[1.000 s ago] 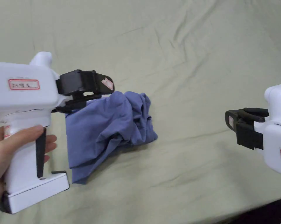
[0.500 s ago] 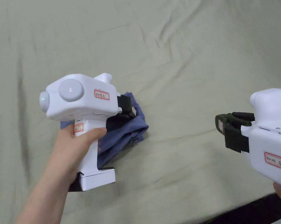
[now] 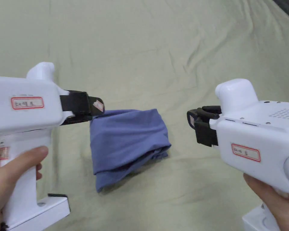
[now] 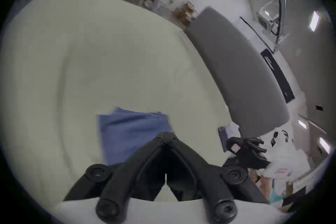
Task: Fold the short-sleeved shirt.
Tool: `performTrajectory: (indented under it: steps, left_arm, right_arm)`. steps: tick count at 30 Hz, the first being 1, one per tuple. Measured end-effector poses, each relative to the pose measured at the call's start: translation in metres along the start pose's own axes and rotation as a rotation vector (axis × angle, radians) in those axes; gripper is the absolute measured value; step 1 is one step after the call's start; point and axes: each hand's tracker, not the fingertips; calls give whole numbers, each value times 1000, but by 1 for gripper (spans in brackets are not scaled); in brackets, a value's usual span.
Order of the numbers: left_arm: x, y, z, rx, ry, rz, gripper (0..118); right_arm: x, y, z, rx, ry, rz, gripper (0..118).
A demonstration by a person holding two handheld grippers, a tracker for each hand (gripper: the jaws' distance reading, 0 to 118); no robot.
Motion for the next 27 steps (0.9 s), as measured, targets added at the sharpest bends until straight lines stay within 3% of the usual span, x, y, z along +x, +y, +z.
performTrajectory:
  steps: [3,6,9,11,12,14,15,19,23,25,26,27]
  left_arm:
    - [-34,-3,17,0,72,49,0]
    - [-62,-11,13,-27,25,127,0]
    - [-68,-25,-12,-68,-40,197,0]
    - [-79,-30,-37,-101,-76,273,4]
    - [-85,-33,-49,-114,-104,302,27]
    - [-90,-38,-74,-143,-120,266,115]
    - [-86,-43,-87,-180,-134,242,118]
    - [-88,-48,-116,-181,-226,314,118]
    - [-80,-44,-151,-245,-198,232,117]
    - [-83,-43,-155,-274,-206,249,101]
    - [-88,-41,-150,-239,-228,253,101]
    - [-94,-39,-143,-215,-190,247,64]
  right_arm:
    - [-18,12,-44,-30,64,17,2]
    - [-23,5,-111,-168,40,43,2]
    - [-4,-23,-183,-332,24,-23,2]
    - [9,-45,-212,-414,67,-41,2]
    - [15,-43,-205,-321,106,-75,2]
    - [28,-33,-195,-346,154,-122,2]
    - [32,-34,-196,-350,173,-130,2]
    - [37,-34,-193,-341,194,-136,2]
    - [40,-37,-192,-325,212,-141,2]
    - [42,-38,-190,-315,224,-147,2]
    - [42,-38,-189,-311,223,-152,2]
    - [41,-38,-188,-305,221,-148,2]
